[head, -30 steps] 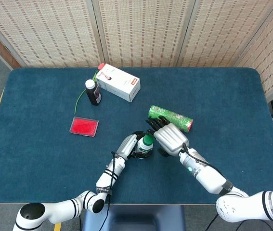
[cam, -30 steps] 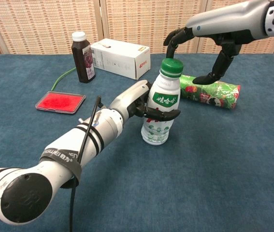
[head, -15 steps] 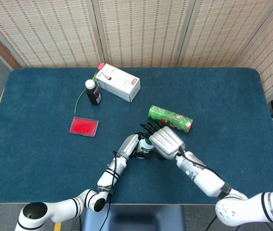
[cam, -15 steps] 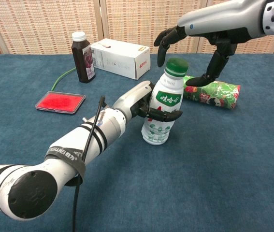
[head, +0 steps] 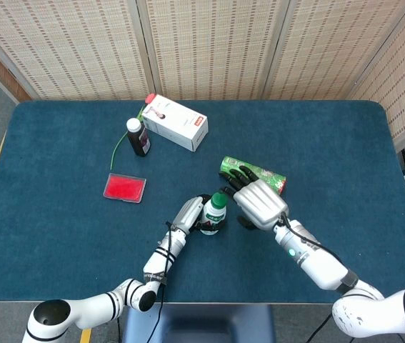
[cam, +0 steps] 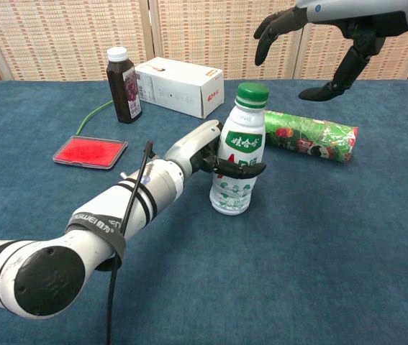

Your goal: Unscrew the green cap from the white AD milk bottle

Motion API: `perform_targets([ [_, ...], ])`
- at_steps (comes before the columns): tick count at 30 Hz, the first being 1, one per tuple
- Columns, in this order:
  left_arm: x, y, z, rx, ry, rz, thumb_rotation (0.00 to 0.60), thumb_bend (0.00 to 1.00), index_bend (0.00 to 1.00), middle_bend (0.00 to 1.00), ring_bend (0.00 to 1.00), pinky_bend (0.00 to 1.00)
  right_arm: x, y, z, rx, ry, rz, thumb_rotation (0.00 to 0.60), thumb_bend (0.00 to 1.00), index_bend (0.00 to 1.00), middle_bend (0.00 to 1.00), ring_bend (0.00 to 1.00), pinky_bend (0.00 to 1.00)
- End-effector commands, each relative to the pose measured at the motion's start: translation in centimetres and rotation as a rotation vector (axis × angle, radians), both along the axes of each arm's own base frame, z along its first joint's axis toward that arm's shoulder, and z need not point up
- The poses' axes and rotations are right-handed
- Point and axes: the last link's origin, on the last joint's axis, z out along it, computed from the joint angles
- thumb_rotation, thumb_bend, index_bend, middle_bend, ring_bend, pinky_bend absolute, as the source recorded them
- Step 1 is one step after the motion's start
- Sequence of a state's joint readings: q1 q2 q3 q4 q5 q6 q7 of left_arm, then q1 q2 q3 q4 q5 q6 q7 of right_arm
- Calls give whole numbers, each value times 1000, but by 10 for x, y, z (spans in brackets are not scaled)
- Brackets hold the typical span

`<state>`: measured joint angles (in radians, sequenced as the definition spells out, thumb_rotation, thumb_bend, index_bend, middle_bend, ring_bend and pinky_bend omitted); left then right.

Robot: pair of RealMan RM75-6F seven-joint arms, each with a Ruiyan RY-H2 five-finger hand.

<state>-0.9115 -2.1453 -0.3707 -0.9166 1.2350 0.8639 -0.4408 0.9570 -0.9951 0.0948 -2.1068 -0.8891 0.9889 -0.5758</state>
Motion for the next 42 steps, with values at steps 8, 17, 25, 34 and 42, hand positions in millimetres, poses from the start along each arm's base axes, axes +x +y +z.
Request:
perform_targets([
  [8,5,-2,0,7,12,-12,600,771,816,880,462,215,-14,0,-5,25,86,-40,600,283,232,0,0,0],
  [17,6,-3,-2,8,24,-18,600,768,817,879,462,215,-8,3,-9,43,97,-38,600,282,236,0,0,0],
  [25,8,-2,-4,5,26,-20,600,767,817,879,462,214,3,7,-11,51,76,-24,600,282,235,0,0,0],
  [34,5,3,-1,17,29,-10,600,765,817,879,462,214,10,18,-16,88,72,13,600,282,233,0,0,0],
  [42,1,5,-1,15,31,-1,600,758,816,878,462,213,8,17,-9,17,37,53,600,282,188,0,0,0],
])
